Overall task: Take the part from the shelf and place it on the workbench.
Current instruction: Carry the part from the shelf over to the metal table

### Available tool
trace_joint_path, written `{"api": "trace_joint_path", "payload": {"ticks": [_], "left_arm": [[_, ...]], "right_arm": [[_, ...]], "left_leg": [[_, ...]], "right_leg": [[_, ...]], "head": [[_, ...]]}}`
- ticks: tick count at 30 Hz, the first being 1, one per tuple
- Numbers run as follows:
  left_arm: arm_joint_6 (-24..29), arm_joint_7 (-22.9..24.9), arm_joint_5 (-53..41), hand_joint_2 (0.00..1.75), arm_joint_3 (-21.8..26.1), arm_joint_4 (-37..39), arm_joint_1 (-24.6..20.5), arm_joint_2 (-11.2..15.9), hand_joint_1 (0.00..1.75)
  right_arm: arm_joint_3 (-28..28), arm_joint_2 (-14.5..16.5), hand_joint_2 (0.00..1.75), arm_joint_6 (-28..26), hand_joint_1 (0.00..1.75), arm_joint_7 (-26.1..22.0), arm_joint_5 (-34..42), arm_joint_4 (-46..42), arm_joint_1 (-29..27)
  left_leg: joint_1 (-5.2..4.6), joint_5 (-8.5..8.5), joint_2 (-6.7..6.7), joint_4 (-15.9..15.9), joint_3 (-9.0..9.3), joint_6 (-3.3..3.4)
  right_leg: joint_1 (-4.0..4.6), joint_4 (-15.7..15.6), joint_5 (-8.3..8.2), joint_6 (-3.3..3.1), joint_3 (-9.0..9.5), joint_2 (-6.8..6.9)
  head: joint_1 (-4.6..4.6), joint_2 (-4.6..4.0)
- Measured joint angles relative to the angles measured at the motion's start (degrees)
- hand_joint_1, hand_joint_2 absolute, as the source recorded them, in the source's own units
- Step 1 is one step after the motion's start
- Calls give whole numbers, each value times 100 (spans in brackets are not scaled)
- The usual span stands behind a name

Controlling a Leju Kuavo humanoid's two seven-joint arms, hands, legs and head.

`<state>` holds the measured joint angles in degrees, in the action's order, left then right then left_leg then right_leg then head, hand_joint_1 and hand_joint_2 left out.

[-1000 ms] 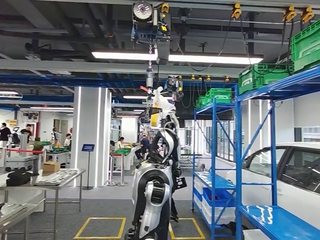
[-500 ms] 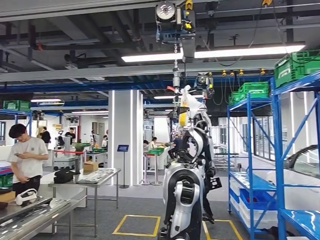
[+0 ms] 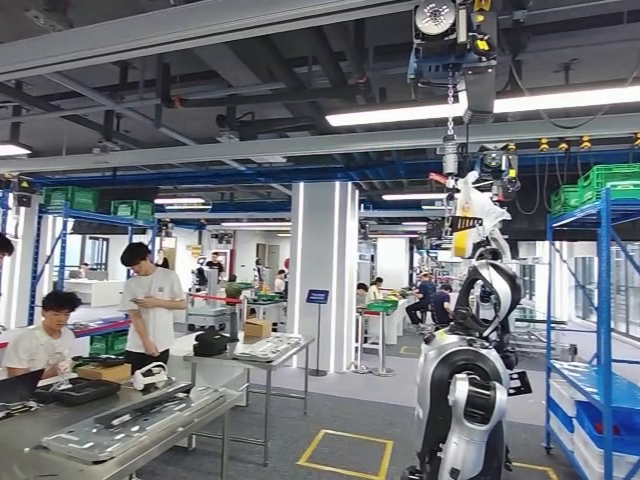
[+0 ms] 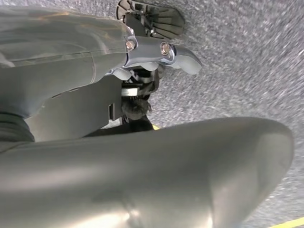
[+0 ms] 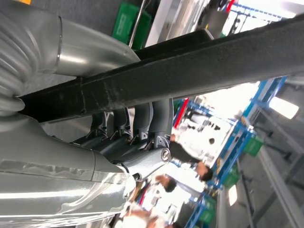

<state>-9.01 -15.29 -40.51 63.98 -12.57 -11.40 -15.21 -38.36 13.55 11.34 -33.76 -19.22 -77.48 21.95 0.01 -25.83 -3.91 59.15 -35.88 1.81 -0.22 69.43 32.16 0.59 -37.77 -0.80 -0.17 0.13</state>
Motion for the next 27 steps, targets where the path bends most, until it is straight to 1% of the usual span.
{"api": "trace_joint_path", "payload": {"ticks": [1,2,3,4,5,6,7,8,9,10,11,12,13,14,15,16,17,18,19,21,22,23,24,25,26,27], "left_arm": [[-2,-6,11,175,1,0,-5,-11,0],[-2,-15,30,175,3,0,-15,-22,0],[-2,-23,55,175,9,0,-23,-34,0],[0,-29,90,175,21,0,-26,-44,0],[0,-34,131,175,42,0,-26,-46,0],[1,-36,175,175,70,-1,-22,-42,0],[2,-40,217,175,100,-1,-18,-37,0],[3,-45,254,175,130,-1,-22,-30,0],[3,-50,287,175,156,-1,-34,-20,0],[1,-54,311,175,179,0,-48,-19,0],[-2,-55,326,175,202,0,-60,-15,0],[-5,-55,331,175,221,0,-63,-13,0],[-8,-54,330,175,237,0,-58,-13,0],[-10,-54,327,175,246,0,-50,-12,0],[-10,-54,322,175,252,0,-45,-11,0],[-10,-54,319,175,255,0,-46,-10,0],[-11,-55,315,175,257,0,-56,-12,0],[-12,-55,313,175,257,0,-67,-14,0],[-13,-55,312,175,258,0,-75,-16,0],[-14,-55,311,175,262,0,-69,-17,0],[-14,-55,311,175,264,0,-61,-16,0],[-12,-55,311,175,266,0,-59,-16,0],[-9,-54,311,175,266,0,-66,-15,0],[-7,-53,311,175,266,0,-75,-15,0],[-4,-52,311,175,266,0,-82,-15,0],[-3,-51,310,175,266,0,-85,-15,0]], "right_arm": [[-1,1,175,1,175,1,-8,2,12],[-2,2,175,2,175,2,-13,2,26],[-2,3,175,2,175,2,-18,5,40],[-2,6,175,3,175,2,-24,8,55],[-3,17,175,4,175,2,-28,10,71],[-3,38,175,5,175,3,-31,13,87],[-2,61,175,7,175,2,-32,13,103],[-1,83,175,7,175,2,-32,13,117],[2,96,175,7,175,2,-34,14,126],[3,96,175,7,175,1,-37,19,132],[4,94,175,8,175,1,-40,28,133],[4,90,175,8,175,2,-43,40,130],[3,87,175,9,175,3,-44,55,127],[3,87,175,9,175,3,-44,68,125],[2,88,175,9,175,4,-45,79,125],[2,88,175,8,175,4,-45,86,127],[3,88,175,7,175,4,-44,90,131],[4,88,175,5,175,4,-45,92,136],[4,88,175,3,175,4,-47,93,139],[0,93,175,2,175,4,-52,95,141],[-2,96,175,2,175,4,-52,96,143],[-3,98,175,2,175,3,-53,96,148],[-2,97,175,2,175,3,-53,96,151],[-1,89,175,1,175,2,-53,97,153],[-1,78,175,1,175,2,-54,101,151],[0,64,175,0,175,2,-55,105,145]], "left_leg": [[-4,2,-74,0,4,0],[-4,5,-144,3,1,-5],[8,12,-205,5,-13,-16],[24,23,-263,2,-34,-34],[32,38,-322,-4,-57,-60],[39,45,-364,-12,-75,-82],[26,20,-319,10,-99,-111],[13,-61,-208,119,-157,-144],[12,-200,-50,344,-265,-180],[19,-371,122,674,-425,-226],[47,-528,230,1051,-611,-269],[79,-615,291,1348,-761,-308],[111,-606,327,1471,-826,-344],[140,-496,359,1376,-780,-376],[162,-310,420,1075,-625,-406],[171,-136,544,689,-425,-433],[162,-14,659,346,-248,-424],[146,43,757,121,-136,-388],[124,35,802,30,-96,-335],[98,18,698,28,-107,-211],[95,18,632,26,-106,-169],[97,22,568,20,-102,-129],[100,26,506,14,-97,-95],[94,26,444,15,-96,-69],[81,24,376,16,-96,-45],[61,23,301,17,-94,-28]], "right_leg": [[16,-379,-208,-74,157,-162],[23,-700,-366,-133,285,-315],[34,-911,-447,-175,370,-434],[43,-1009,-457,-199,407,-484],[49,-1062,-457,-194,424,-428],[35,-1116,-459,-188,447,-348],[12,-1174,-469,-184,470,-273],[-14,-1224,-483,-178,493,-190],[-36,-1257,-494,-173,512,-101],[-35,-1265,-492,-174,522,-17],[-36,-1265,-486,-171,528,77],[-39,-1263,-477,-162,533,166],[-46,-1261,-465,-148,538,248],[-57,-1257,-449,-125,549,323],[-72,-1249,-427,-93,567,391],[-80,-1235,-396,-51,586,455],[-75,-1211,-362,-4,600,508],[-63,-1193,-333,40,614,553],[-45,-1187,-313,75,627,599],[-44,-1203,-284,130,670,697],[-60,-1182,-236,153,684,672],[-77,-1078,-138,168,660,581],[-87,-859,14,172,577,444],[-88,-513,204,161,426,287],[-78,-97,388,144,227,190],[-62,268,507,125,36,140]], "head": [[2,0],[3,0],[4,1],[6,1],[5,1],[5,1],[5,0],[6,0],[7,0],[8,0],[8,0],[8,0],[8,0],[8,0],[8,0],[9,0],[10,0],[9,0],[9,0],[5,0],[5,0],[5,0],[5,0],[6,0],[6,0],[6,0]]}}
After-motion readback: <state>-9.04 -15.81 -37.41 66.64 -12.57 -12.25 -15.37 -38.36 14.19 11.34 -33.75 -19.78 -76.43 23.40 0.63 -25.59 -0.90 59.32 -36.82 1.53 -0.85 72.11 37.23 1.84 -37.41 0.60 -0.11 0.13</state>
